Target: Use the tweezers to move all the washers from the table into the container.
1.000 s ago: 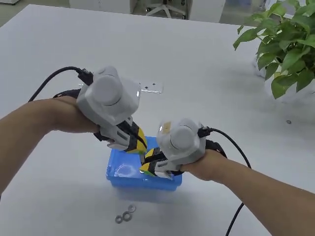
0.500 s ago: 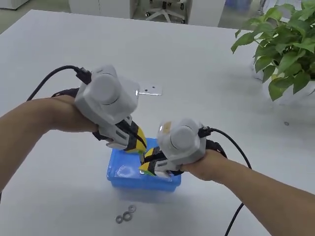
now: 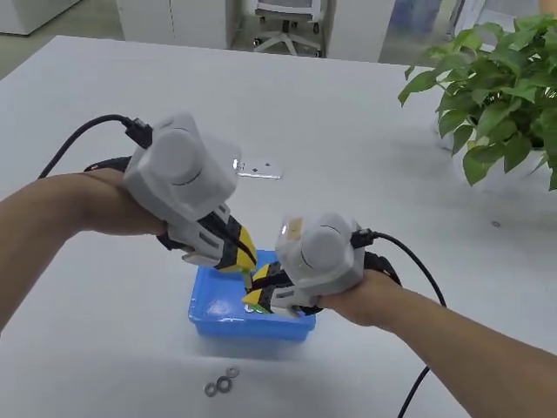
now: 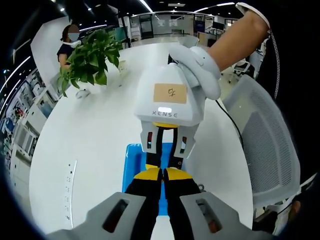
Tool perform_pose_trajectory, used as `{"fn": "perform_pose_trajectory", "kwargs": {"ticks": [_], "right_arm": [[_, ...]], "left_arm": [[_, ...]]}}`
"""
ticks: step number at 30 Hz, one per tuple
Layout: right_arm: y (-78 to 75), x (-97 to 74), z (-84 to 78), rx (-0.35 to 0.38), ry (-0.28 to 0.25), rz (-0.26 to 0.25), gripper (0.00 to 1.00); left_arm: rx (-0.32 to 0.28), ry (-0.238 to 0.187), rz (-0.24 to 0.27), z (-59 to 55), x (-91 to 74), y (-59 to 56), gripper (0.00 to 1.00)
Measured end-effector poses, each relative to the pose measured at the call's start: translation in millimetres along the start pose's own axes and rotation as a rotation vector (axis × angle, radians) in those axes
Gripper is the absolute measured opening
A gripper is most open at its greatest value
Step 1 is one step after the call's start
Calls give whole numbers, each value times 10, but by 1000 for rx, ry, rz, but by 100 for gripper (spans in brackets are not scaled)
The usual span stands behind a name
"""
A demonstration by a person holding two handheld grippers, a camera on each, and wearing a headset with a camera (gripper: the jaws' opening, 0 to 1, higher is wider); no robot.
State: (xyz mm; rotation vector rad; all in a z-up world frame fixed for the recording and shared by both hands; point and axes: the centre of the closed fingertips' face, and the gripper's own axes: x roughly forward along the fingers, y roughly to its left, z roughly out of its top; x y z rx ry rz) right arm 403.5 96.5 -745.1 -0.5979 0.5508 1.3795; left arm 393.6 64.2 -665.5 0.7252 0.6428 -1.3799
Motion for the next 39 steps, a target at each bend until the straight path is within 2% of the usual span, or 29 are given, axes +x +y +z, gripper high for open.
{"fn": "perform_pose_trajectory", "kwargs": {"ticks": [9, 21, 39], "right_arm": [[76, -92, 99, -21, -16, -20, 11], [214, -151, 113, -28, -21, -27, 11], [507, -112, 101, -38, -19, -6, 11]], "left_arm": [[22, -4, 13, 87, -105, -94, 5], [32, 10, 14, 115, -143, -230, 5], [19, 19, 2, 42, -154, -474, 5]]}}
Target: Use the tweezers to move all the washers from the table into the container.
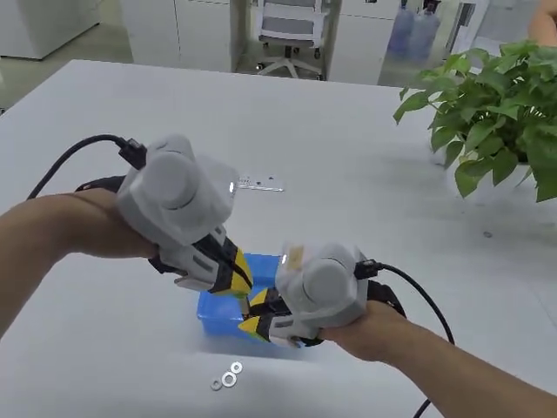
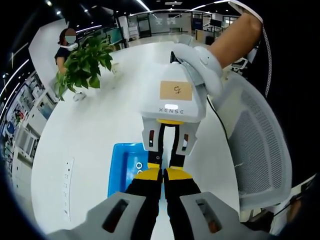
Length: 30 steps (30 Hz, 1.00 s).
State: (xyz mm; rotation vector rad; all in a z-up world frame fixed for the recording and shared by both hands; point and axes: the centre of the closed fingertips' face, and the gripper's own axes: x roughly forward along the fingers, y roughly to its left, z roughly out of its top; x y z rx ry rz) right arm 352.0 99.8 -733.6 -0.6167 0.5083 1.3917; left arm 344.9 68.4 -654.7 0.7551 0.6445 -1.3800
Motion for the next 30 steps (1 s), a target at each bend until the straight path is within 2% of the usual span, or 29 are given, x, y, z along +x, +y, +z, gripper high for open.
{"fn": "perform_pose_trajectory", "kwargs": {"ticks": [13, 19, 30], "right_arm": [[222, 126, -125, 3, 15, 44, 11], [314, 193, -173, 9, 17, 65, 11], [436, 314, -226, 24, 18, 92, 12]], "left_arm": [[-38, 16, -19, -182, 110, -179, 6], [-57, 12, -26, -230, 170, -262, 6], [-83, 18, -31, -342, 235, -349, 6]]}}
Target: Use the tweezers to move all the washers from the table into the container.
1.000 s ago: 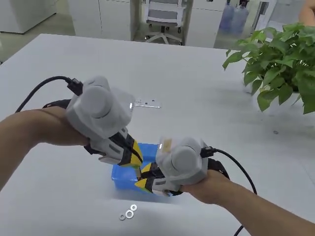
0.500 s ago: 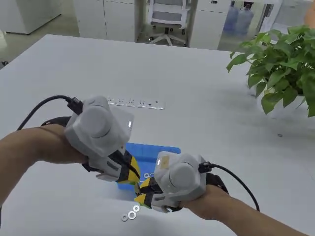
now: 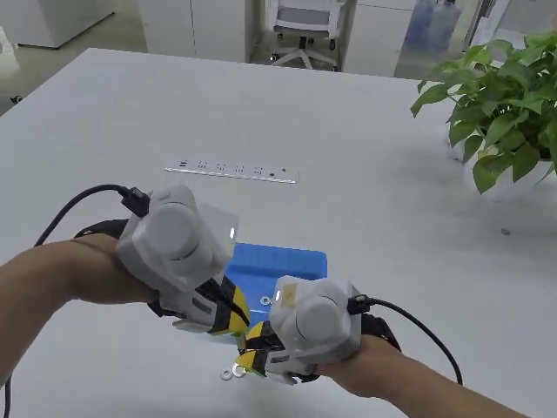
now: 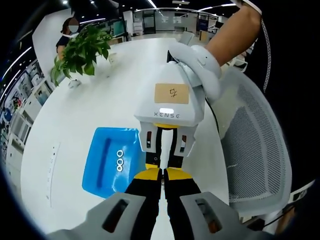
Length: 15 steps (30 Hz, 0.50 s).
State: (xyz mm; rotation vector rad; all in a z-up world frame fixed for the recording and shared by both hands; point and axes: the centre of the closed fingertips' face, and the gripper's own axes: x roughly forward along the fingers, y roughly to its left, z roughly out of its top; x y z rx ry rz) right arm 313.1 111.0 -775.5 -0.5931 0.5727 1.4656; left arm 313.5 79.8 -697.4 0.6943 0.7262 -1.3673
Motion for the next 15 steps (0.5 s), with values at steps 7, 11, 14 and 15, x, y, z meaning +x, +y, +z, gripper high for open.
{"fn": "perform_pose_trajectory", "kwargs": {"ticks": [7, 11, 14, 15], "right_arm": [[66, 87, -36, 5, 4, 20, 12], [74, 112, -50, 11, 5, 26, 12], [73, 128, -66, 16, 7, 30, 12], [71, 134, -76, 13, 10, 30, 12]], "left_arm": [[-21, 10, -12, -91, 39, -58, 6], [-32, 12, -14, -124, 53, -64, 6], [-35, 12, -17, -132, 64, -70, 6], [-36, 14, -18, -141, 76, -69, 6]]}}
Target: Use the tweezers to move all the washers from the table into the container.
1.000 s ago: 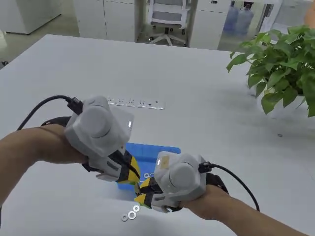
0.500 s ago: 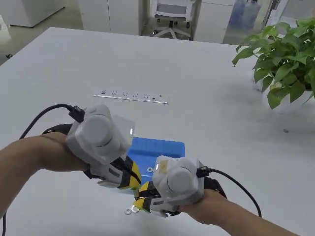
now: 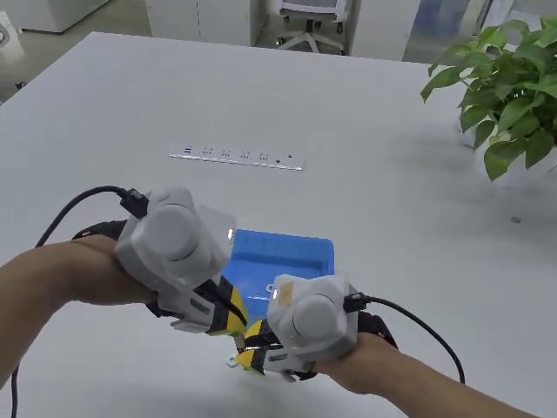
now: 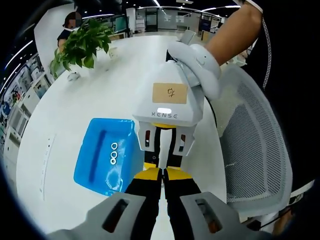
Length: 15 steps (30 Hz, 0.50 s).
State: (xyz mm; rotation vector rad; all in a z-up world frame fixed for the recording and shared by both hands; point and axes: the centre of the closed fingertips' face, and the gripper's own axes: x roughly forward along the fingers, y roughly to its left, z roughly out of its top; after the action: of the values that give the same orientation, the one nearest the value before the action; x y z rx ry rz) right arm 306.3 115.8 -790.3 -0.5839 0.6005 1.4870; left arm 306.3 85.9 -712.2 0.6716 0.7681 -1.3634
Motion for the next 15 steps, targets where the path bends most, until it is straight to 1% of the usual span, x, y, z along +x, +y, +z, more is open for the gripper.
{"fn": "perform_pose_trajectory", "kwargs": {"ticks": [5, 13, 15], "right_arm": [[13, 25, -45, 4, 7, 8, 13], [21, 59, -74, 14, 9, 15, 13], [19, 67, -77, 18, 8, 17, 13]], "left_arm": [[-3, 4, -10, -13, 35, -14, 6], [-8, 11, -19, -38, 81, -15, 6], [-12, 1, -18, -27, 85, -6, 6]]}}
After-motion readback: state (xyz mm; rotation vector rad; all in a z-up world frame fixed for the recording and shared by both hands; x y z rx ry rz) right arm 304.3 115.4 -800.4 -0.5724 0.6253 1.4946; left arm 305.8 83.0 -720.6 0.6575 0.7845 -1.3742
